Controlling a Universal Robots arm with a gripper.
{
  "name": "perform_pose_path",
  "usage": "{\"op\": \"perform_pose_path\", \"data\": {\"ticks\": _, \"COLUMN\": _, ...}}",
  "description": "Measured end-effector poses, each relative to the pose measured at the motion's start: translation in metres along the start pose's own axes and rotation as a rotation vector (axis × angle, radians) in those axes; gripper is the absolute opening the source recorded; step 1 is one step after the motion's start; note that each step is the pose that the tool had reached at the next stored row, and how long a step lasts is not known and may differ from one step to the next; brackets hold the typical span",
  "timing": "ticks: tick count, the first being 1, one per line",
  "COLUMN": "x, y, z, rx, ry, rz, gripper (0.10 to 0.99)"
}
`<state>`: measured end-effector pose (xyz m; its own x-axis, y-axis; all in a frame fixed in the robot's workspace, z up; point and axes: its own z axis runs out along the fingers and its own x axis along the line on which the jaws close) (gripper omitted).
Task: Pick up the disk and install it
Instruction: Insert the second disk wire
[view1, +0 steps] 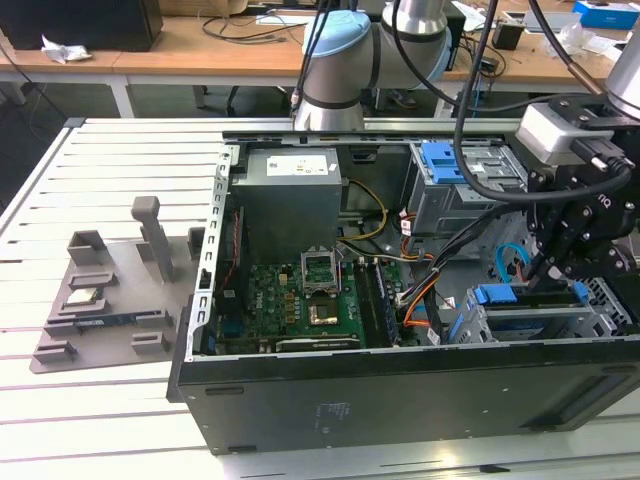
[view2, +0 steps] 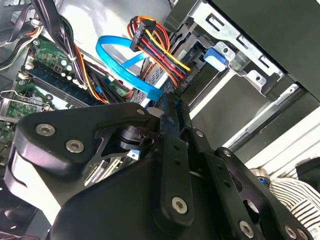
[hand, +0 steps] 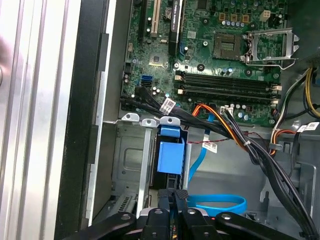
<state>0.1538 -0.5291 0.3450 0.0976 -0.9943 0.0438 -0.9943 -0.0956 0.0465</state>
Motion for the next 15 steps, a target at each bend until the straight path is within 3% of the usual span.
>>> {"op": "perform_pose_path", "data": {"ticks": 7, "x": 0.0001, "y": 0.0001, "z": 0.0015, "rx": 0.001, "ry": -0.0087, "rz": 0.0, "gripper": 0.161}}
{"op": "perform_pose_path", "data": {"ticks": 15, "x": 0.0005, "y": -0.0022, "z": 0.0028, "rx": 0.001, "ry": -0.0102, "rz": 0.0, "gripper": 0.161}}
